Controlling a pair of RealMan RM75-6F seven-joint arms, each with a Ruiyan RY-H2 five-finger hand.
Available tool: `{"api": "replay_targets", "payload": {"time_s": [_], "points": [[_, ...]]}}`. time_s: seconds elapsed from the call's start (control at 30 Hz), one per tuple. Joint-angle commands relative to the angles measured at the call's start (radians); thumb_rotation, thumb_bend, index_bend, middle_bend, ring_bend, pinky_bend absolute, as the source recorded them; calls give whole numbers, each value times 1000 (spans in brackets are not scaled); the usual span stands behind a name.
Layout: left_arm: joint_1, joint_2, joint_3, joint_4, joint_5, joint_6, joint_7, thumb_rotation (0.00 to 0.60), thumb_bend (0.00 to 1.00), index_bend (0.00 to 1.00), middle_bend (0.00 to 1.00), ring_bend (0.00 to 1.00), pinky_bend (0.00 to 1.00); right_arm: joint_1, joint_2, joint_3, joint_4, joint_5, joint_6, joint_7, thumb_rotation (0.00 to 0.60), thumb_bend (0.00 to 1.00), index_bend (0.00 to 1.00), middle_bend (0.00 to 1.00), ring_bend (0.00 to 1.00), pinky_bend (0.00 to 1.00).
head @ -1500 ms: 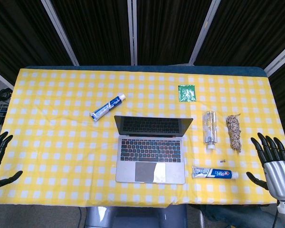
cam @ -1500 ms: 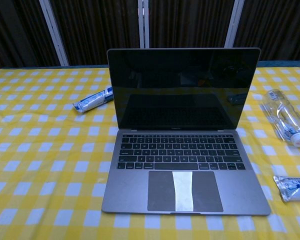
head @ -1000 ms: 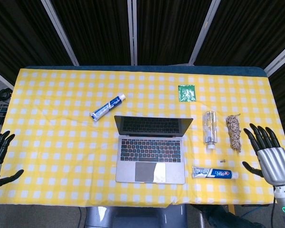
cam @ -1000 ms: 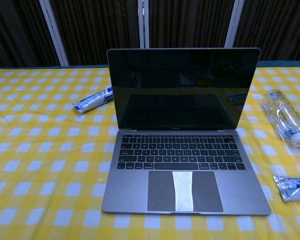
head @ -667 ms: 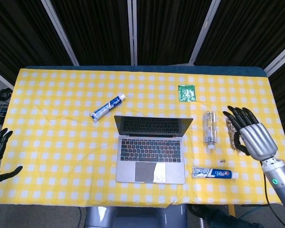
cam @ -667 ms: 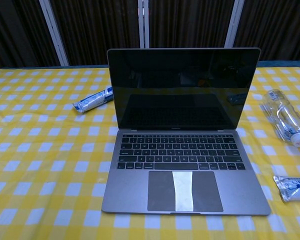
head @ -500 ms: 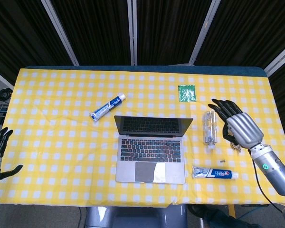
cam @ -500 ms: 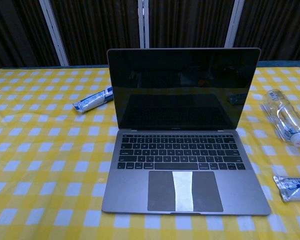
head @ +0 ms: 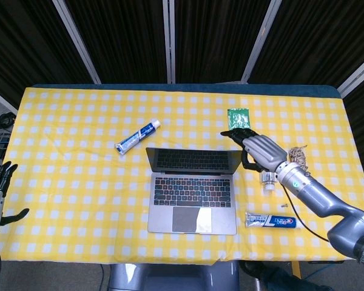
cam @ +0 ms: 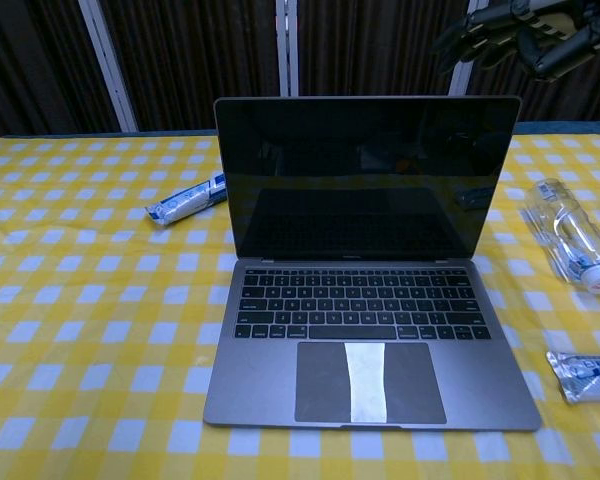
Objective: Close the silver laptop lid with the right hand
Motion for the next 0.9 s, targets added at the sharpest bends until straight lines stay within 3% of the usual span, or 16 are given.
{"api": "replay_targets", "payload": {"time_s": [0.03,0.23,0.47,0.9], "points": [[0,0,0,0,0,0,-1,600,0,0,0,0,0,35,-26,3,-2,66,-40,-51,600,1000,118,146,68,89],[-1,4,6,-2,7,-1,-7,600,0,0,0,0,0,93,-35,-1,-27,176,-100,-138,600,1000,96,164,98,112],[-1,12,12,-5,16,-3,-27,600,0,0,0,0,0,125,-22,5,-85,265,-154,-131,600,1000,105,211,177,166],[-2,11,15,-5,19,-2,-24,600,0,0,0,0,0,86,12,20,-187,148,-155,-73,600,1000,118,213,179,174]]}}
